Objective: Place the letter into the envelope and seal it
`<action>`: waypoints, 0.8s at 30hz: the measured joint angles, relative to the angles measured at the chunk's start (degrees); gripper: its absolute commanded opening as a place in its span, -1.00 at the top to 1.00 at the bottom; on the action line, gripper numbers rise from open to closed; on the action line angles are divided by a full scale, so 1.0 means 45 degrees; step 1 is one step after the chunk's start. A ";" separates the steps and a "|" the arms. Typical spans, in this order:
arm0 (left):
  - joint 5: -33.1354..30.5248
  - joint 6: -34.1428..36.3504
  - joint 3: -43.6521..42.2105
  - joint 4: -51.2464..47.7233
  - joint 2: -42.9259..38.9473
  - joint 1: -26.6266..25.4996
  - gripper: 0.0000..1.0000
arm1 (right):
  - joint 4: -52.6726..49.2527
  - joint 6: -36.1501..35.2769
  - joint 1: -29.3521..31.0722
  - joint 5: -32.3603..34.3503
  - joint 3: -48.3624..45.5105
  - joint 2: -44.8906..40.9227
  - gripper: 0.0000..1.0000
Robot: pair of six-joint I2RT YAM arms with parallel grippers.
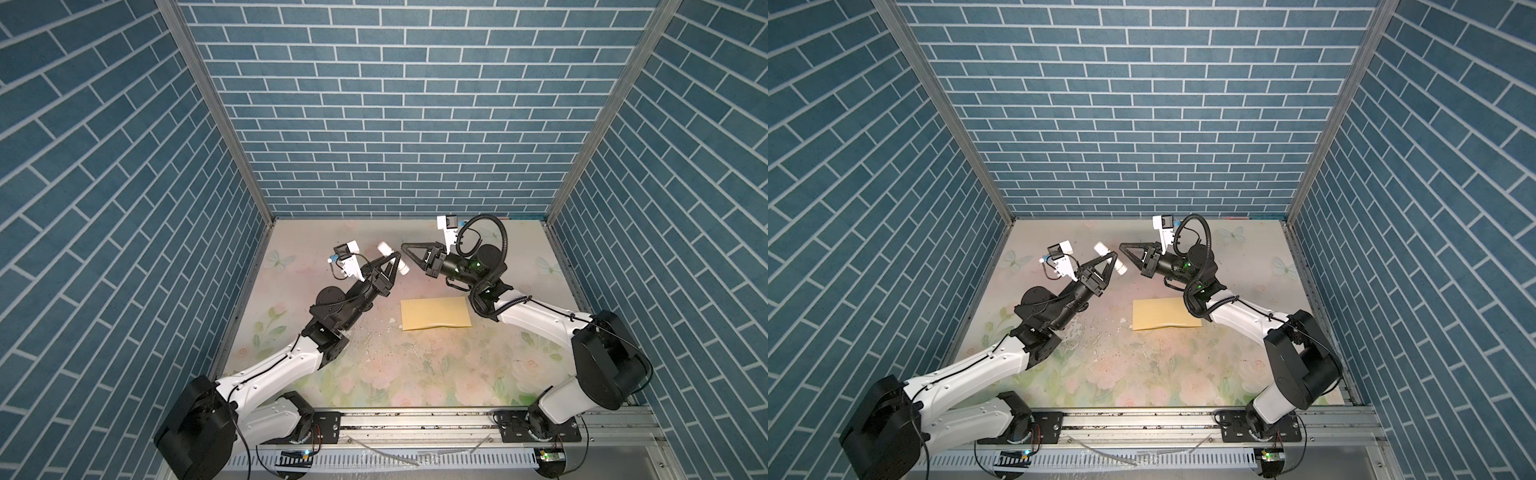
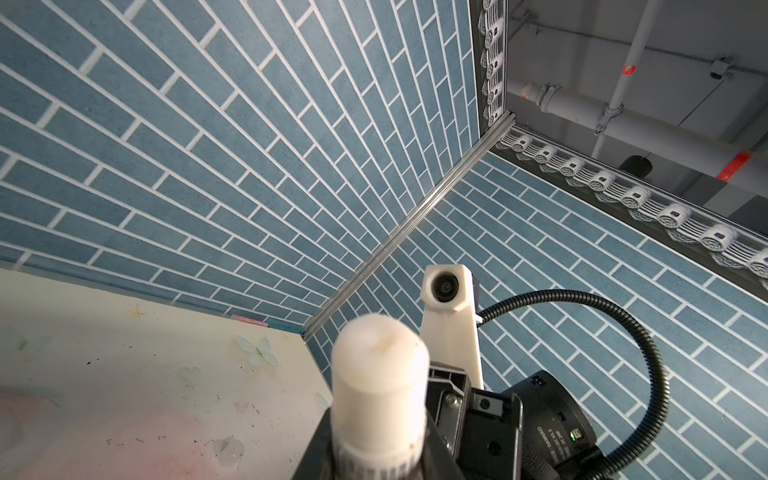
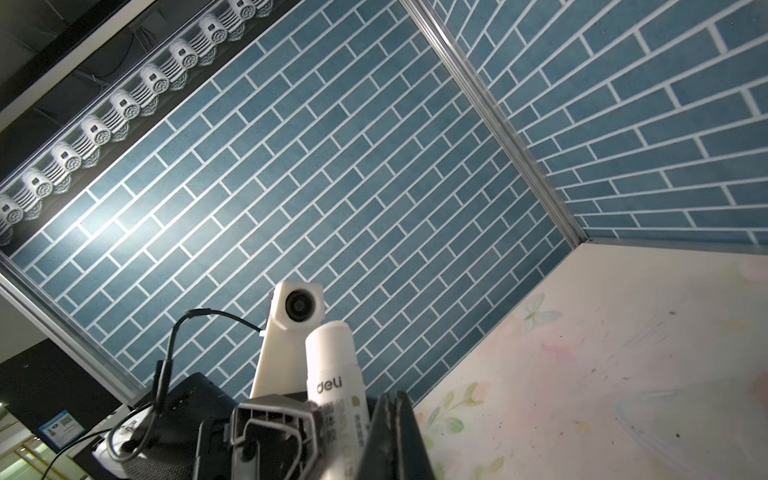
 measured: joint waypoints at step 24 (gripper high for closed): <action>-0.0243 -0.0010 0.0000 -0.0316 -0.0039 0.0000 1.00 | -0.0291 -1.5781 0.4129 0.8587 -0.3798 -0.2642 -0.11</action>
